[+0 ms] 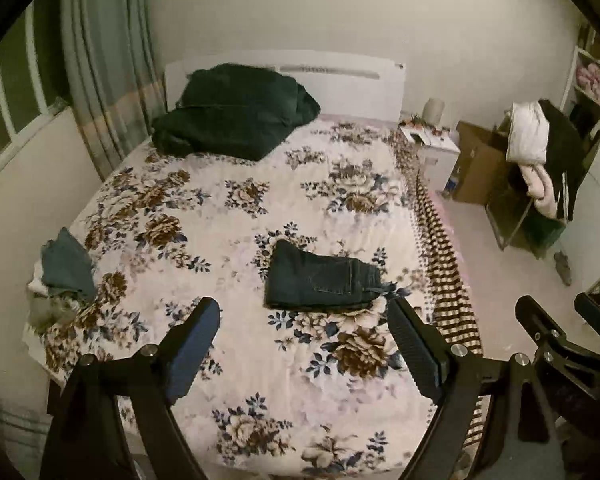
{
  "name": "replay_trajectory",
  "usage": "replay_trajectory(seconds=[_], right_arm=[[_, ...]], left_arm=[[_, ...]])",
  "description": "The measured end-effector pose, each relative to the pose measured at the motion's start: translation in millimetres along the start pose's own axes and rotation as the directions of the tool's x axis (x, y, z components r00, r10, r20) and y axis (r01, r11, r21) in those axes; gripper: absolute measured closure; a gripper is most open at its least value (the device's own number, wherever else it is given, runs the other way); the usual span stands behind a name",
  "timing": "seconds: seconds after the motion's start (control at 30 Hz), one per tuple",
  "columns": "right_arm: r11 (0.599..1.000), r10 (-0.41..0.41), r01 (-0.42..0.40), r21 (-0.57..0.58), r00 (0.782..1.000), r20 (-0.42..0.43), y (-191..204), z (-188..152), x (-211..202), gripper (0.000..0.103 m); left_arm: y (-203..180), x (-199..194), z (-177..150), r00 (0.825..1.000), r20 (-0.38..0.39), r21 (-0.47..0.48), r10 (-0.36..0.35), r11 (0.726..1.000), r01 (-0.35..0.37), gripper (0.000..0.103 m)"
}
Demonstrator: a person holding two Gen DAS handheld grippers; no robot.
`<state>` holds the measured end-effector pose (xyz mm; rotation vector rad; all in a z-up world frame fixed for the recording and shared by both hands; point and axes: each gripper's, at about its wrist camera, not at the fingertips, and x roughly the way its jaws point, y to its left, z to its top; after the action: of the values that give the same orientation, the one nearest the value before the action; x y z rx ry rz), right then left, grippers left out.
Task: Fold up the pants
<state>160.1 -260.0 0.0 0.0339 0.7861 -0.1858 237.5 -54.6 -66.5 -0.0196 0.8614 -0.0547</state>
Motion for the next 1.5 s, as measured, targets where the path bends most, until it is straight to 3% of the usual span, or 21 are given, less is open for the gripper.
replay_trajectory(seconds=[0.27, 0.37, 0.5, 1.5], right_arm=[[1.000, 0.008, -0.006, -0.015, 0.995, 0.098, -1.2, 10.0, -121.2, 0.001], [1.000, 0.011, -0.010, -0.013, 0.994, 0.110, 2.7, 10.2, -146.1, 0.001], [1.000, 0.000, 0.004, -0.027, 0.991, 0.131, 12.2, 6.5, -169.7, 0.000], [1.000, 0.003, -0.003, 0.002, 0.998, 0.069, 16.9, -8.1, -159.3, 0.000]], left_arm=[[0.9, -70.1, -8.4, 0.999, 0.045, 0.014, 0.017, 1.000, -0.018, 0.017], [1.4, -85.7, -10.7, 0.996, 0.076, 0.046, 0.047, 0.998, -0.050, 0.017], [3.6, -96.4, -17.0, 0.996, 0.087, 0.050, 0.035, 0.998, -0.039, 0.013], [18.6, -99.0, -30.3, 0.998, 0.065, 0.056, 0.019, 0.998, -0.022, 0.013]])
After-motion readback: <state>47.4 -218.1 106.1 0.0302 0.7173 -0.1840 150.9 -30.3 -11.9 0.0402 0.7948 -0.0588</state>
